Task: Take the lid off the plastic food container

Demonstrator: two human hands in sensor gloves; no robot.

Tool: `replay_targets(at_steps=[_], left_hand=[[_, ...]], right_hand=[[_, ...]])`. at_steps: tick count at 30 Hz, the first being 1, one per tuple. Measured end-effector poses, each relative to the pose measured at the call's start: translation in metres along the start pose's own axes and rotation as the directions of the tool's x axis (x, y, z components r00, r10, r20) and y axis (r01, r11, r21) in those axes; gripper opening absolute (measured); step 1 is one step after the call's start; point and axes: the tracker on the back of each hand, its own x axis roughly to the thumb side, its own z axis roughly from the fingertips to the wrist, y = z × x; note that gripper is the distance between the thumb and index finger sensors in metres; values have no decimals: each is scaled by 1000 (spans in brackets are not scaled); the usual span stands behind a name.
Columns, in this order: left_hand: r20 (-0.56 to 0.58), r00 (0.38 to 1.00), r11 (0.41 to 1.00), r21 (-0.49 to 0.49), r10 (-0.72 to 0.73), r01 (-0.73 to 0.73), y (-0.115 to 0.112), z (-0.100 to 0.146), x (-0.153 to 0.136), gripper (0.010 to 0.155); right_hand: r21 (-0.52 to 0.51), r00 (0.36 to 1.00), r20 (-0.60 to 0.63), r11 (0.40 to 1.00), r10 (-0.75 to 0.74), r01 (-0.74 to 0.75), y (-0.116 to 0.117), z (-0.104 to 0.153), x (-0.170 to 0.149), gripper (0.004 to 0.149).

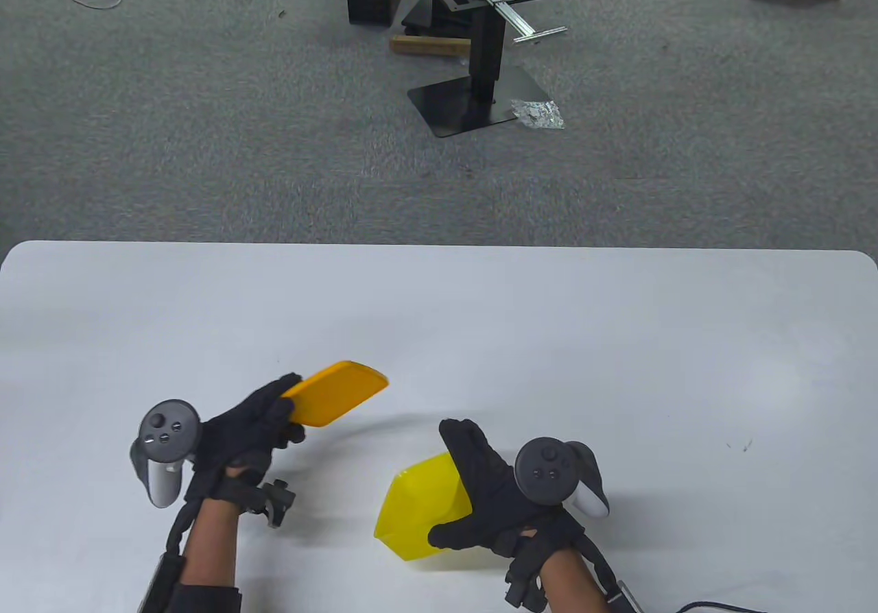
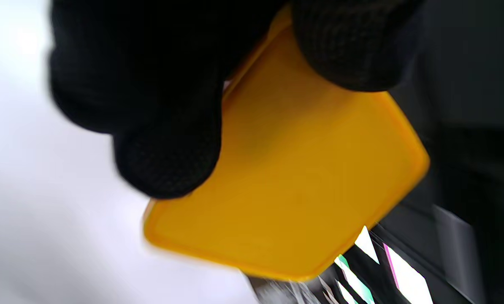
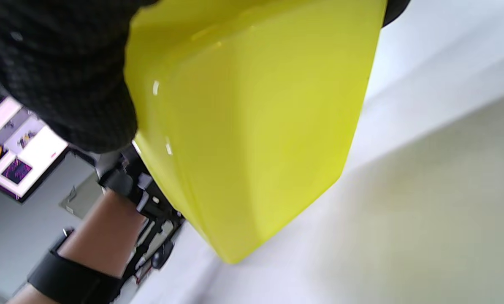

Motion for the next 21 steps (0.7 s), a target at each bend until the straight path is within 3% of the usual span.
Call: replay_targets(at_steps=[3,6,8,9,11,15,16,21], left_hand=[[-316,949,985,158,-23,76,34,0,-43,58],[-493,868,969,239,62,67,45,5,-69,59],[-581,813,936,258,-47,238,48,7,-68,60],[-638,751,885,236,-169,400,48,8,-63,60],[-650,640,745,168,-409,646,46,5,-57,59],[-651,563,659,126,-510,742,38,-1,-53,59],[-648,504,600,89,-571,795,36,-2,-53,61],[-613,569,608,176,-548,774,39,4,-36,70]], right_hand=[[-66,1000,-13,998,-19,18,-11,5,-4,121],[-111,999,-23,994,-25,22,-18,9,-8,119],[-140,999,-37,990,-18,13,-21,11,-11,118],[-154,999,-45,988,-13,6,-23,12,-12,118],[-173,998,-62,985,-15,4,-26,14,-15,117],[-182,996,-88,983,-16,0,-28,17,-19,116],[-181,996,-91,984,-18,1,-28,17,-20,116],[-187,996,-85,982,9,-24,-29,17,-16,115]])
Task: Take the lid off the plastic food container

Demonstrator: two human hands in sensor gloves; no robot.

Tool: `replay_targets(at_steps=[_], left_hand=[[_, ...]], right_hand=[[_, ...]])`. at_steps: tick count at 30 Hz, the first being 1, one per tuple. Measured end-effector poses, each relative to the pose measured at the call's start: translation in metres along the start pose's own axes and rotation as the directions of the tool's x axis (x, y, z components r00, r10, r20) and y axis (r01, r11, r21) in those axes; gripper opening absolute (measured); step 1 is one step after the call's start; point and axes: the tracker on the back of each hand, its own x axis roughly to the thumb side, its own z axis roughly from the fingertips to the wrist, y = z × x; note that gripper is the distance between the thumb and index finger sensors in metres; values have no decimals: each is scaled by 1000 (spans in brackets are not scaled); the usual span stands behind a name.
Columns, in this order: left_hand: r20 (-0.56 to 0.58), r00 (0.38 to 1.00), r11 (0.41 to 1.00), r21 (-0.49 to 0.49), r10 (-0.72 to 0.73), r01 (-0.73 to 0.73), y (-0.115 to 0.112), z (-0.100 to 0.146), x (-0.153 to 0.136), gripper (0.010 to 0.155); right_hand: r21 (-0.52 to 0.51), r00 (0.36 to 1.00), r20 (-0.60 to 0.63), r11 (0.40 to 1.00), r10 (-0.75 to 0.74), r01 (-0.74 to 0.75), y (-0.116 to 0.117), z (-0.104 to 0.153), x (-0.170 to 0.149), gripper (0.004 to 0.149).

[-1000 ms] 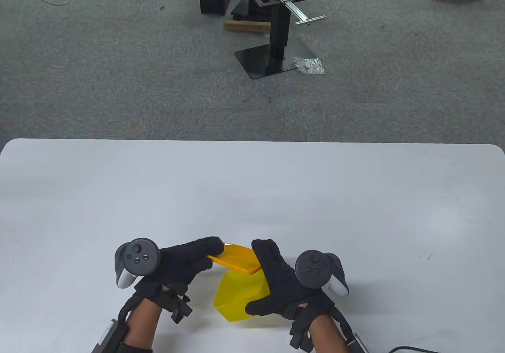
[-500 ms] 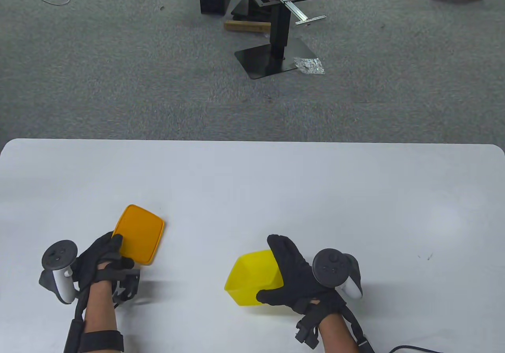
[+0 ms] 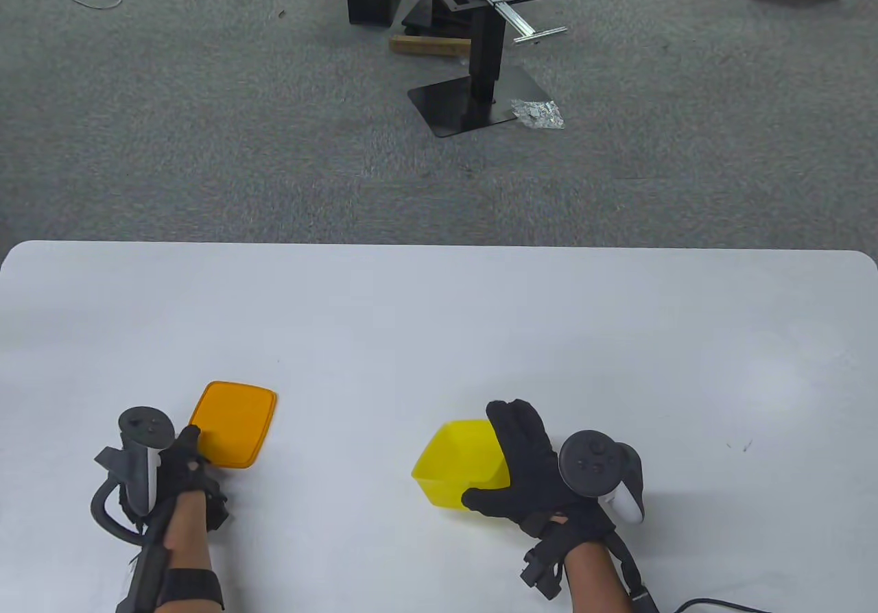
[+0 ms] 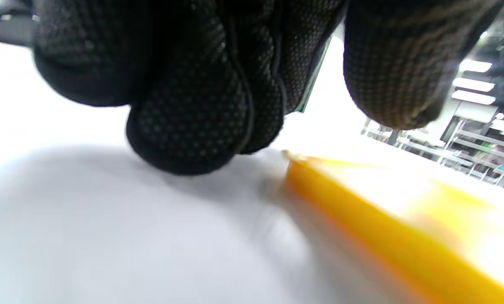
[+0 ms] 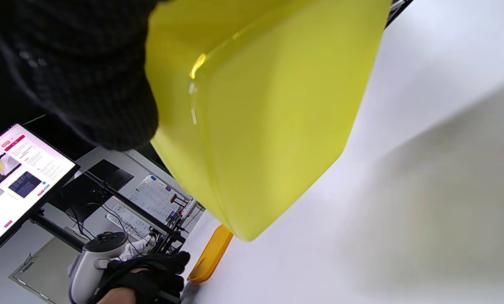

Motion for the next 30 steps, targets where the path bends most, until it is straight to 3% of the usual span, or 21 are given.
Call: replay_targets(at_steps=[3,6,7,8,9,12,14,16,24,27,30], left_hand=[[154,980,991,32,127,-133,24,21,20,72],[479,848,972,-55,227,-229,42,64,55,73],[605,759,970,-119,240,-213,43,83,67,75],[703,666,968,-189,249,-163,40,102,81,78],[751,615,969,-227,240,-102,35,114,89,82],[856,510,945,-232,85,231,-3,142,117,94],[877,480,915,-198,5,352,-27,144,127,98],[865,502,891,-232,4,391,-36,142,131,99],[849,525,885,-289,60,366,-37,129,119,97],[839,536,879,-319,89,353,-38,127,117,97],[845,527,873,-323,92,366,-38,128,118,97]], right_hand=[[-27,1000,-4,1000,13,-13,-5,2,1,115],[-70,1000,-15,998,6,-7,-13,5,-1,114],[-91,1000,-21,996,2,-3,-16,6,-2,113],[-119,999,-33,993,1,-5,-20,8,-4,113],[-140,999,-43,990,5,-11,-23,10,-5,112],[-207,996,-88,977,23,-40,-32,15,-11,113],[-228,992,-124,972,27,-55,-33,15,-19,113],[-235,984,-171,968,43,-83,-34,15,-27,113],[-296,924,-363,925,122,-238,-51,21,-67,112],[-363,909,-407,898,86,-248,-59,28,-81,112],[-363,891,-452,904,43,-228,-63,33,-94,113]])
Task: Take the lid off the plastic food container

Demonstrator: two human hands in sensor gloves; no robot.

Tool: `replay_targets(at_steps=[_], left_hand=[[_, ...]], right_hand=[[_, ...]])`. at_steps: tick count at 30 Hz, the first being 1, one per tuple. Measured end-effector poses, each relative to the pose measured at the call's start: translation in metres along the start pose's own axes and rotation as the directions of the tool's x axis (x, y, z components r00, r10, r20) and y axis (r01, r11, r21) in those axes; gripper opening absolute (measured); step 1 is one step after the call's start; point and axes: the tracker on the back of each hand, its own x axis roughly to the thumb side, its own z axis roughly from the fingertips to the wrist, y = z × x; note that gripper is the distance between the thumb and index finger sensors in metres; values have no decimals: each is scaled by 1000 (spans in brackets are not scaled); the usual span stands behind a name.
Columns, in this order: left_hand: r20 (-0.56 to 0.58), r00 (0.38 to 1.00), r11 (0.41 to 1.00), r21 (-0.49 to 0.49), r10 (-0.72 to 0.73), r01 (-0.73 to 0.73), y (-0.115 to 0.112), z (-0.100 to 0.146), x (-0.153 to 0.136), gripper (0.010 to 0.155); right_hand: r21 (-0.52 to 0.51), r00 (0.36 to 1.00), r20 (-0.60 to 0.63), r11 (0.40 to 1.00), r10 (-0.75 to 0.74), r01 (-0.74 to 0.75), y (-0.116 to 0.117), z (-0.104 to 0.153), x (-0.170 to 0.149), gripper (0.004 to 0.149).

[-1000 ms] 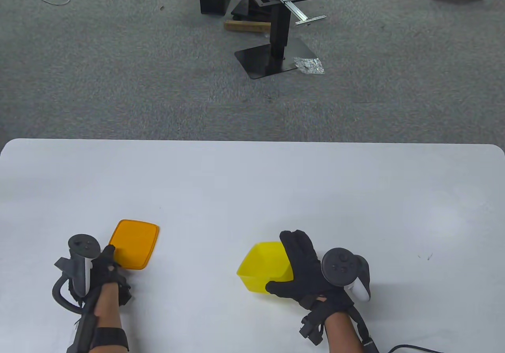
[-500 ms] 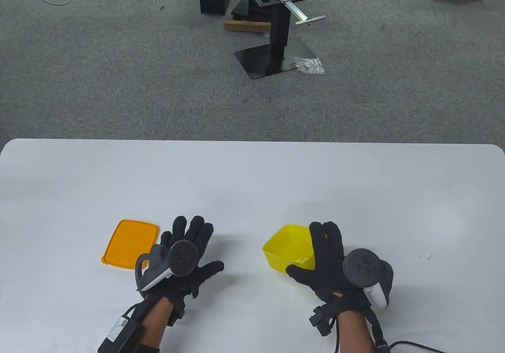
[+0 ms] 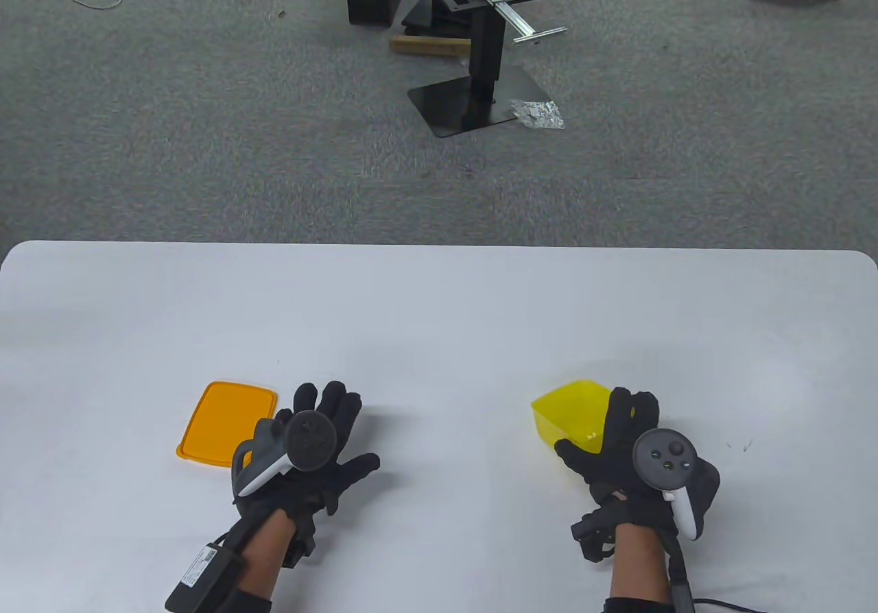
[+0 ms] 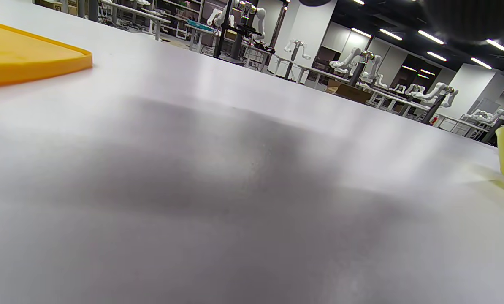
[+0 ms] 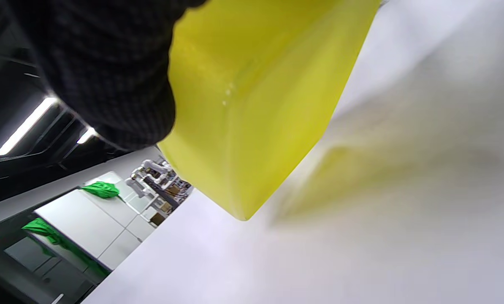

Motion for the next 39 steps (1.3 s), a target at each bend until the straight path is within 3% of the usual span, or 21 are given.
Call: replay_targets(at_steps=[3,7,11,13,14,17,20,22,26,33,39], left_hand=[[11,1000,1000,-1,9,-9,0,0,2,97],[21,1000,1000,5,17,-17,1,1,2,97],[22,999,1000,4,25,-26,1,1,1,97],[21,1000,1000,0,23,-23,2,1,1,97],[21,1000,1000,-1,23,-23,2,1,1,97],[40,999,1000,9,26,-27,5,4,0,99],[54,998,999,24,29,-30,9,6,0,100],[61,998,999,27,30,-31,10,9,-1,99],[91,995,997,65,36,-42,10,12,-2,92],[88,995,999,25,-50,48,-2,11,5,93],[68,996,998,-17,-61,63,-9,10,2,95]], right_hand=[[18,998,-44,999,38,-37,-2,0,-4,113],[159,953,-114,952,280,-261,2,-1,-4,118],[236,916,-176,919,360,-315,8,-5,-10,118],[322,907,-192,897,374,-302,8,-6,-12,118],[311,907,-191,900,376,-307,6,-4,-9,121],[242,931,-76,913,356,-329,-2,3,14,123],[196,930,133,911,342,-363,-1,15,51,117],[218,898,266,885,351,-411,8,23,74,114],[274,846,389,831,364,-483,38,32,99,107],[365,819,392,746,419,-556,87,17,97,98],[391,815,393,726,425,-567,99,13,95,98]])
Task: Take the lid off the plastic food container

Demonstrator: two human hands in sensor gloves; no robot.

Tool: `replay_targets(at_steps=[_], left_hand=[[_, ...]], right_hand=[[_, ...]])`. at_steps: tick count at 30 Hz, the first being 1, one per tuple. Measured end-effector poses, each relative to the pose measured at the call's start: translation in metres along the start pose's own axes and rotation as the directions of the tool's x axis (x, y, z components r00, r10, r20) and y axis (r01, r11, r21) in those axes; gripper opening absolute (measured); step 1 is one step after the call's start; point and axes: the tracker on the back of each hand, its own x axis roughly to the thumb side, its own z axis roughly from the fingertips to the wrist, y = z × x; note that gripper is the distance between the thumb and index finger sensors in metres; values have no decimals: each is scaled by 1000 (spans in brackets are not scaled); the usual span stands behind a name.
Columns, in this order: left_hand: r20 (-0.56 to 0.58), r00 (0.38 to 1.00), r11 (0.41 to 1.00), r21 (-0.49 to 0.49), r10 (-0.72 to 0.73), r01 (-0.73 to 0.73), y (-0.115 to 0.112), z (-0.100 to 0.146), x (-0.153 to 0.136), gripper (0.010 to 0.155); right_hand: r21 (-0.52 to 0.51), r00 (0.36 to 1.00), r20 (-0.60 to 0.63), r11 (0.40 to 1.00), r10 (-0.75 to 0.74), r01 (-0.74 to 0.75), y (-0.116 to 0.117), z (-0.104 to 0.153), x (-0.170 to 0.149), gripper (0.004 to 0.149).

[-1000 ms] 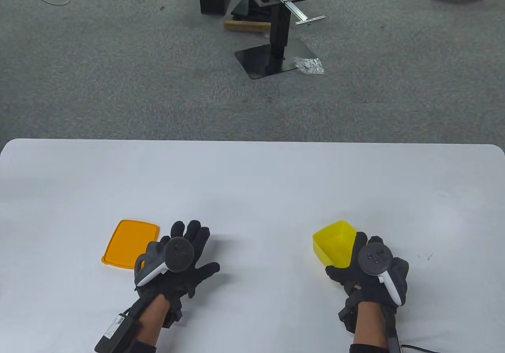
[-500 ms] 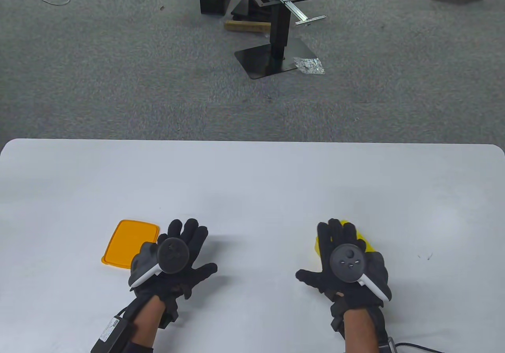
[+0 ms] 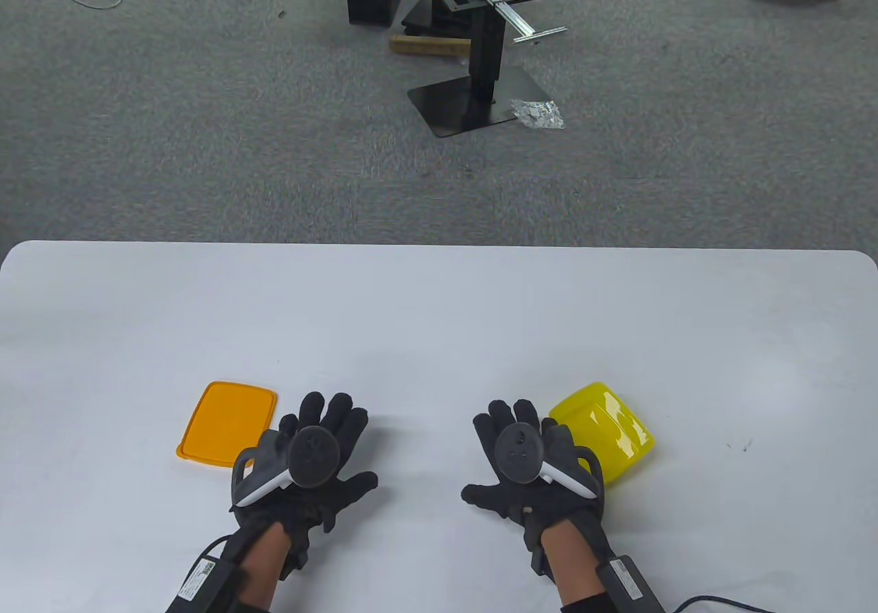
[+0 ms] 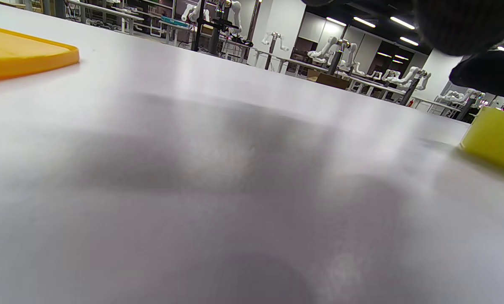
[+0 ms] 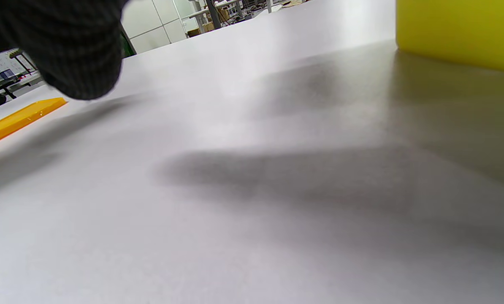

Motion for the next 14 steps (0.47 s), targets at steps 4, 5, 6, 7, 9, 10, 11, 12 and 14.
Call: replay_targets(at_steps=[4,5,6,7,9,10,11,12,14], left_hand=[[2,1000,1000,-4,14,-14,0,0,-1,96],[2,1000,1000,-7,13,-13,-1,0,-1,96],[4,1000,1000,-11,11,-11,0,0,0,96],[6,1000,1000,-13,10,-10,-1,0,0,96],[13,1000,1000,-11,10,-10,-1,-1,2,96],[16,1000,1000,-11,9,-9,-1,-1,3,96],[19,1000,1000,-12,9,-9,-1,-1,4,96],[24,1000,1000,-13,12,-12,-1,-1,5,96],[29,999,1000,-19,14,-14,-2,-1,6,96]], right_hand=[[4,1000,10,1000,0,0,0,-1,2,98],[6,1000,10,1000,1,-1,1,-1,2,98],[8,1000,11,1000,0,0,1,-1,2,98],[9,1000,13,1000,-1,1,1,-1,2,98],[13,1000,15,1000,4,-4,2,0,3,98],[15,1000,16,1000,6,-7,2,0,3,99],[15,1000,19,1000,6,-6,2,0,4,99],[14,1000,22,1000,6,-6,2,0,4,99],[16,1000,26,1000,8,-8,3,0,4,99]])
